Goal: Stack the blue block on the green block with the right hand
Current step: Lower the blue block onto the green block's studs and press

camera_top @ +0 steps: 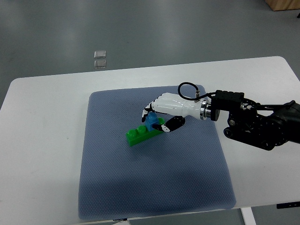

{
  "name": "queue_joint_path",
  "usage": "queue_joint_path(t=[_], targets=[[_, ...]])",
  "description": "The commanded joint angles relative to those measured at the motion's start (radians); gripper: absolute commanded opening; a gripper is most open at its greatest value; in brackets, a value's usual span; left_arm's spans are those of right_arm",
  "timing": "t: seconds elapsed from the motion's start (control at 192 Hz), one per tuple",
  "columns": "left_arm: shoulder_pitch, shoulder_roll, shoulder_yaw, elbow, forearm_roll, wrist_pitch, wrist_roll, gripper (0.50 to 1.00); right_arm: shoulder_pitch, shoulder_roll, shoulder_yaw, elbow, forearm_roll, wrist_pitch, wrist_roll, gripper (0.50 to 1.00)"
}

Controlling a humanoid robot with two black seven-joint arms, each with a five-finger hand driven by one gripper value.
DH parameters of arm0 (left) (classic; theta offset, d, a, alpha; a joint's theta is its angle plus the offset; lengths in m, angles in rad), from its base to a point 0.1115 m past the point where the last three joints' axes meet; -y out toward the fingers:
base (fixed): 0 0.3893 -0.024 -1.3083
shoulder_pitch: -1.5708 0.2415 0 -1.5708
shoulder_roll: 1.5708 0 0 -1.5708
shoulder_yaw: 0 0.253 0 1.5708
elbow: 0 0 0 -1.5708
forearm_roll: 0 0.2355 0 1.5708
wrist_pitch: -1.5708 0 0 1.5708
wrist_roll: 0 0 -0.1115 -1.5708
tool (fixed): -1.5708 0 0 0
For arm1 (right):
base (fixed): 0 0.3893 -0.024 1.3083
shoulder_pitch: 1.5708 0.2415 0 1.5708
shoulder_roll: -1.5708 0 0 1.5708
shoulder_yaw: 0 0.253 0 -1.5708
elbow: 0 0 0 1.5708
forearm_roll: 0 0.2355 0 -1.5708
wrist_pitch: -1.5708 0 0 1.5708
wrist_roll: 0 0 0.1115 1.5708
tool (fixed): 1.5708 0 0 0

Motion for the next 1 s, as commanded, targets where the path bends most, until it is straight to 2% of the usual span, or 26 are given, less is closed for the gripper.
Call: queue_joint_path(t=[0.0, 0.286, 0.474, 0.708, 0.828, 0.865, 0.911, 0.917, 0.958, 0.995], targets=[[-0.001, 0.000, 0.000, 0.000, 0.000, 0.000, 0.001, 1.000, -0.001, 0.010, 0.000, -0.012, 0.000, 0.000, -0.002, 0.545], [-0.001, 0.000, 0.000, 0.000, 0.000, 0.000, -0.001, 1.000, -0.003, 0.020, -0.006, -0.032, -0.002, -0.002, -0.002, 0.539], [-0.001, 0.000, 0.000, 0.000, 0.000, 0.000, -0.001, 1.000, -0.008, 0.025, -0.008, -0.044, -0.026, -0.006, -0.002, 0.517], [-0.001, 0.000, 0.000, 0.000, 0.000, 0.000, -0.001, 1.000, -0.009, 0.025, -0.006, -0.044, -0.026, -0.010, -0.002, 0.527], [-0.001, 0.000, 0.000, 0.000, 0.000, 0.000, -0.001, 1.000, -0.008, 0.025, -0.006, -0.044, -0.022, -0.011, -0.002, 0.580], [0.001, 0.000, 0.000, 0.000, 0.000, 0.000, -0.001, 1.000, -0.006, 0.025, -0.006, -0.044, -0.019, -0.010, -0.002, 0.629], [0.001, 0.000, 0.000, 0.000, 0.000, 0.000, -0.001, 1.000, -0.006, 0.025, -0.006, -0.044, -0.019, -0.010, -0.002, 0.629], [0.001, 0.000, 0.000, 0.000, 0.000, 0.000, -0.001, 1.000, -0.004, 0.025, -0.006, -0.044, -0.014, -0.010, -0.001, 0.732], [0.001, 0.000, 0.000, 0.000, 0.000, 0.000, -0.001, 1.000, -0.004, 0.025, -0.006, -0.044, -0.011, -0.008, -0.001, 0.770], [0.001, 0.000, 0.000, 0.000, 0.000, 0.000, -0.001, 1.000, -0.004, 0.025, -0.006, -0.044, -0.011, -0.008, -0.001, 0.770]])
